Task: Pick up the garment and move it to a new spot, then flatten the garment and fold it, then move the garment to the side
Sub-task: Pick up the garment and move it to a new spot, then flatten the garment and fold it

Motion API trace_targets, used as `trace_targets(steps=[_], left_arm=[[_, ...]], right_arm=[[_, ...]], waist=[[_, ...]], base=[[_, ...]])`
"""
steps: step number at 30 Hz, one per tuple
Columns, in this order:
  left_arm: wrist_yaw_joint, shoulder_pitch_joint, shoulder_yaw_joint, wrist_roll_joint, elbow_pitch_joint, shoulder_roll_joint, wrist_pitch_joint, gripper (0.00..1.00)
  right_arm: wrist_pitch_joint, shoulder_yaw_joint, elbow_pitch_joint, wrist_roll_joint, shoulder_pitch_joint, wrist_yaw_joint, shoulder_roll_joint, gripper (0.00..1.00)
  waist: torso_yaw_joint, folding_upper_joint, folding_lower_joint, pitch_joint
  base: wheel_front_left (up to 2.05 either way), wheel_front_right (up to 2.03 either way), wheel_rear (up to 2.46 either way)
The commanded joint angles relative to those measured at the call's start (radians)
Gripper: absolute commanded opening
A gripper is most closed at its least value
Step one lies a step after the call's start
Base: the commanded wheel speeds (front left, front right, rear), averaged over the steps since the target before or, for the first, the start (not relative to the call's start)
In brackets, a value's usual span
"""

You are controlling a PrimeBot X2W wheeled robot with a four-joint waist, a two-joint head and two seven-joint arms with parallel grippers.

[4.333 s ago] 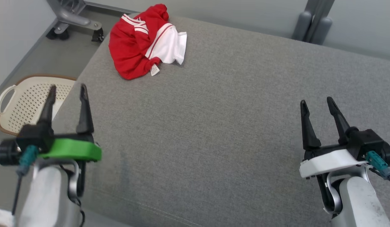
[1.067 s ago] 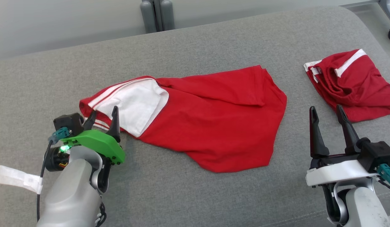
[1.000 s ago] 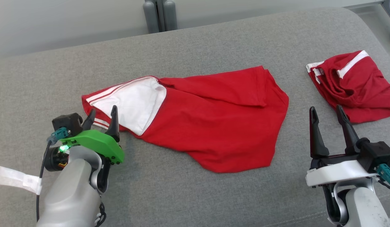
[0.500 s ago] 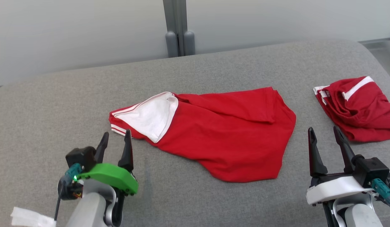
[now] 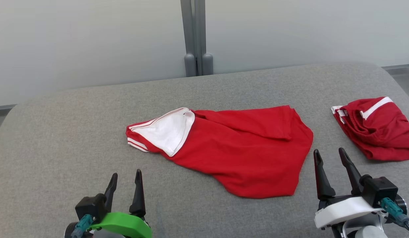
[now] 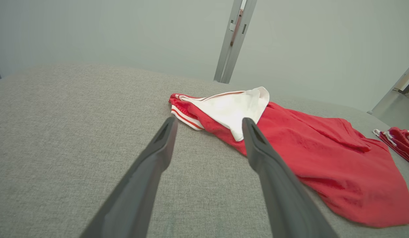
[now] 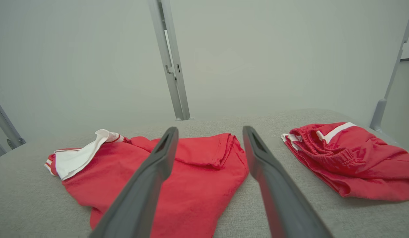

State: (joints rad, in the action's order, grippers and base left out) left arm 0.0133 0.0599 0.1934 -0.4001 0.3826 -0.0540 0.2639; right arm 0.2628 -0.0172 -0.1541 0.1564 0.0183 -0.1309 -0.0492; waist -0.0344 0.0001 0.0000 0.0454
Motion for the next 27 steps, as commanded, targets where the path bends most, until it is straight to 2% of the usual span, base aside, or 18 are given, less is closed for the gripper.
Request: trace_targets(steps=[1,22,27], left_arm=[[0.003,-0.015,-0.004,0.013,-0.007,-0.001,0.000,1.00],[-0.011,-0.006,-0.023,0.054,-0.021,0.003,0.000,1.00],[-0.007,0.027,0.000,0.046,-0.006,0.003,0.000,1.00]], right_arm=[[0.003,0.003,-0.005,0.001,0.005,0.000,-0.002,1.00],[0.003,-0.001,-0.023,-0.019,-0.017,0.000,-0.002,1.00],[0.003,-0.001,-0.022,-0.022,-0.023,0.000,-0.002,1.00]], waist=[[0.002,-0.0001,0.0000,0.000],[0.014,-0.0001,0.0000,-0.016],[0.008,-0.0001,0.0000,-0.032]], base=[[0.00,0.00,0.00],[0.00,0.00,0.00],[0.00,0.00,0.00]])
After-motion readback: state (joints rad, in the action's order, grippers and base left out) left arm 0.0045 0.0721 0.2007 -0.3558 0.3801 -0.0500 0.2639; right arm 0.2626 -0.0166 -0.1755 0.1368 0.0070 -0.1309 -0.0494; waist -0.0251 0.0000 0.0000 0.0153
